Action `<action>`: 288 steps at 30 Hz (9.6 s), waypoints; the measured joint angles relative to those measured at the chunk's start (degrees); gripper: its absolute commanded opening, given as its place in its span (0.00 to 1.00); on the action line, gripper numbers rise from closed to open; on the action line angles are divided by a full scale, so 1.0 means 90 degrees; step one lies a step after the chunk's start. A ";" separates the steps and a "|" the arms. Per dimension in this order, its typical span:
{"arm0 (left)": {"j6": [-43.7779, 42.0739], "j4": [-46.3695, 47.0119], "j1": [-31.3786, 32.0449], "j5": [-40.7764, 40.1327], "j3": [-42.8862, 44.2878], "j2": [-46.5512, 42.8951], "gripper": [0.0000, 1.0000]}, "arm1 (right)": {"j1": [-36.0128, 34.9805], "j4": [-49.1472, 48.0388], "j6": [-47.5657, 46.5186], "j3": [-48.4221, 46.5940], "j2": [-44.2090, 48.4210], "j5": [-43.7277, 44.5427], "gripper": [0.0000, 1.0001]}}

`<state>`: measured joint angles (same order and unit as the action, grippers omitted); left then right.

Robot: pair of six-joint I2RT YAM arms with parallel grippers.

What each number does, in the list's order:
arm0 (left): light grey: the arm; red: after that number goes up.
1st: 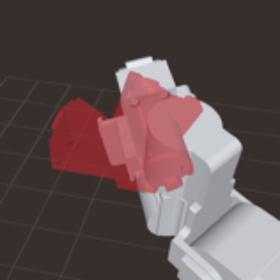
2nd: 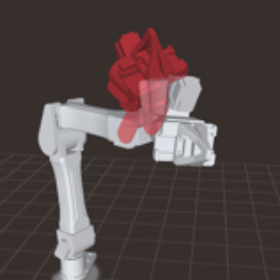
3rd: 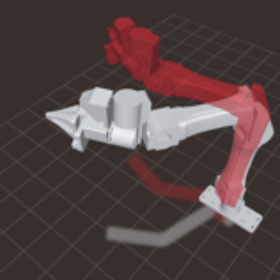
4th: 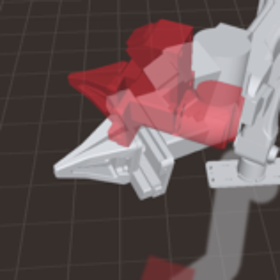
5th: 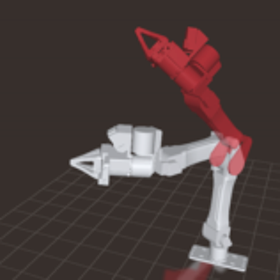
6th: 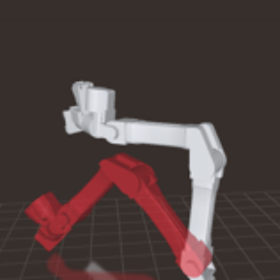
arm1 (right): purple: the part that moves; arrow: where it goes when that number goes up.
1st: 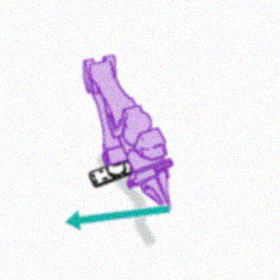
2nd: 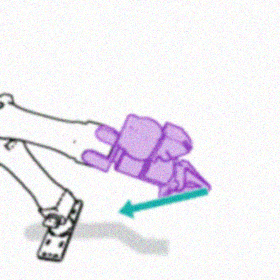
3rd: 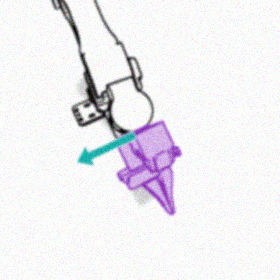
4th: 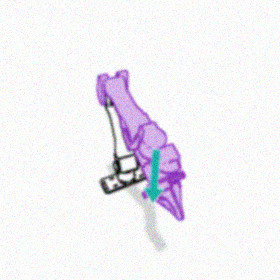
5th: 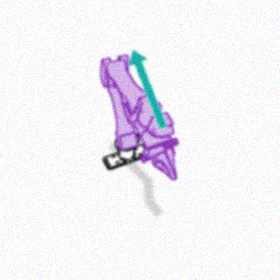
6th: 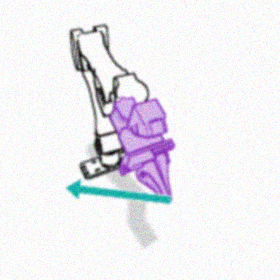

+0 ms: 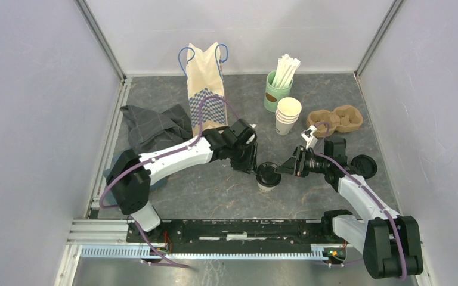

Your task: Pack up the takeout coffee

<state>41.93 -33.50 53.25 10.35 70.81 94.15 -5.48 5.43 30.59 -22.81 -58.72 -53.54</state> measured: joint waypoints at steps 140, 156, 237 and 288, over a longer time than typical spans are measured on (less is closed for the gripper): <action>0.0102 0.1309 -0.0879 0.1511 -0.0884 -0.0182 0.58 | -0.1185 0.1076 -0.0386 -0.1025 -0.0430 0.1207 0.65; 0.0503 0.1734 -0.0527 0.1389 0.0430 0.1132 0.52 | -0.0454 0.1112 0.0075 -0.0760 0.0316 0.2152 0.59; -0.0131 -0.0913 -0.0223 -0.0406 0.0583 -0.2271 0.95 | -0.0588 0.1168 -0.2050 -0.1158 -0.0138 0.5581 0.98; -0.2244 -0.2492 -0.0702 -0.0940 0.2885 -0.1897 1.00 | -0.0930 0.3368 -0.0236 -0.6416 -0.3866 0.7385 0.07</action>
<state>21.74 -55.92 46.94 1.89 96.77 77.08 -13.85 35.75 28.47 -80.55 -93.51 12.93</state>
